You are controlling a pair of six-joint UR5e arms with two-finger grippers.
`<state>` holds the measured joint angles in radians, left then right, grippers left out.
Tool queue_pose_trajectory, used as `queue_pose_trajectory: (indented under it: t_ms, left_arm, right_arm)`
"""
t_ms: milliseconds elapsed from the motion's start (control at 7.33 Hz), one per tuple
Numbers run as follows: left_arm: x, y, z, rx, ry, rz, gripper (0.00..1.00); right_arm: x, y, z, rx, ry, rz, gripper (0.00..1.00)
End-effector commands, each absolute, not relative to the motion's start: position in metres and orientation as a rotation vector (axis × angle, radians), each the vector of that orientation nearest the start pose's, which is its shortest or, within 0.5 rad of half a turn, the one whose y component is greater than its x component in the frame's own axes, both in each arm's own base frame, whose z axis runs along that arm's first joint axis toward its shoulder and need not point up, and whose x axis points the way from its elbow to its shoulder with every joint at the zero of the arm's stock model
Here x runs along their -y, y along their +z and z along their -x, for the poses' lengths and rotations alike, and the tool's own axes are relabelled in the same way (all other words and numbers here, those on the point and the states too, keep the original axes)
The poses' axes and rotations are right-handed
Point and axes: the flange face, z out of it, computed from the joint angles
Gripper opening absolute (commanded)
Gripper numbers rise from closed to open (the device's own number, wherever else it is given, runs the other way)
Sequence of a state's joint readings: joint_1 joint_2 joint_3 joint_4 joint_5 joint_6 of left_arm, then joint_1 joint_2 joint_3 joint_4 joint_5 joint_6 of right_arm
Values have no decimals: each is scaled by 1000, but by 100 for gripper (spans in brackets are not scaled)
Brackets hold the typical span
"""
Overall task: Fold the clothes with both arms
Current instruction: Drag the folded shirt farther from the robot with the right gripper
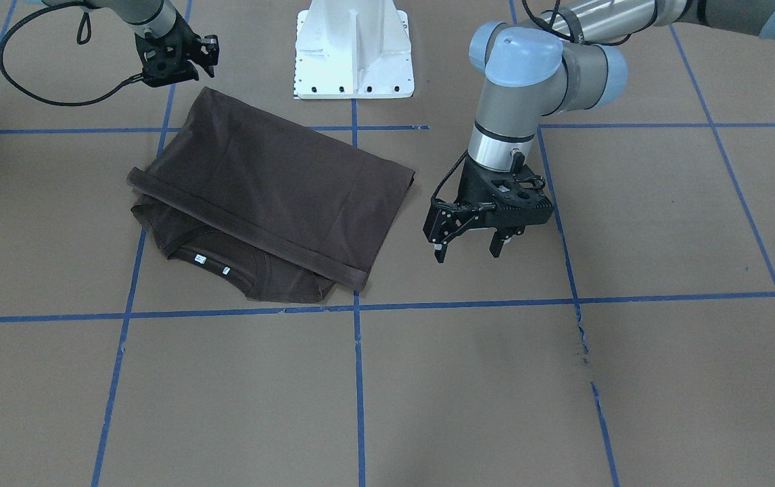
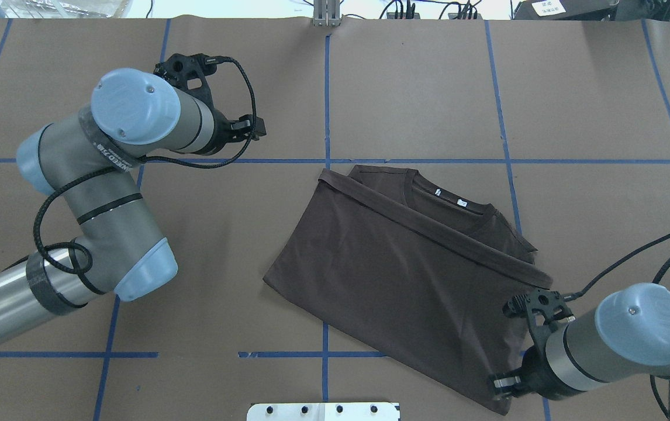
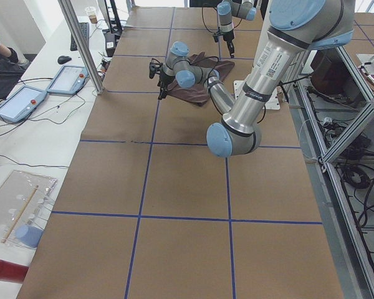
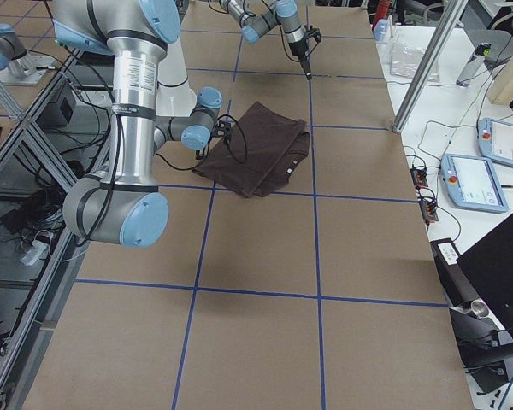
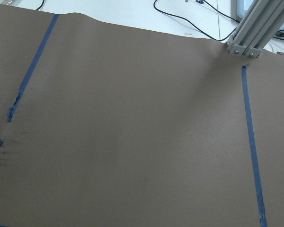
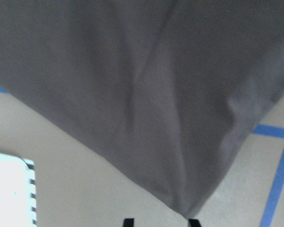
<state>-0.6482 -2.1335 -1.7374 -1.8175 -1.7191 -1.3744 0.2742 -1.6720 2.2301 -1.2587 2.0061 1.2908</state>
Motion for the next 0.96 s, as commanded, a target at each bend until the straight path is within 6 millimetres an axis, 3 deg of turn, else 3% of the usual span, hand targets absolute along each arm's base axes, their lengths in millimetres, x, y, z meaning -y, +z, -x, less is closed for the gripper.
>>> queue_pose_trajectory:
  t_ms: [0, 136, 273, 546, 819]
  left_arm:
    - [406, 248, -501, -962, -421, -46, 100]
    - [367, 251, -531, -950, -529, 47, 100]
    - [341, 254, -550, -939, -539, 69, 100]
    - [308, 257, -576, -913, -544, 122, 99]
    - [312, 259, -581, -907, -565, 96, 81]
  right_arm:
    - [268, 312, 369, 1030, -45, 11, 100]
    - [292, 286, 362, 1080, -6, -40, 100]
    - [312, 272, 353, 1102, 28, -77, 100]
    - [337, 272, 353, 1095, 67, -103, 100]
    - [338, 272, 354, 1094, 71, -104, 100]
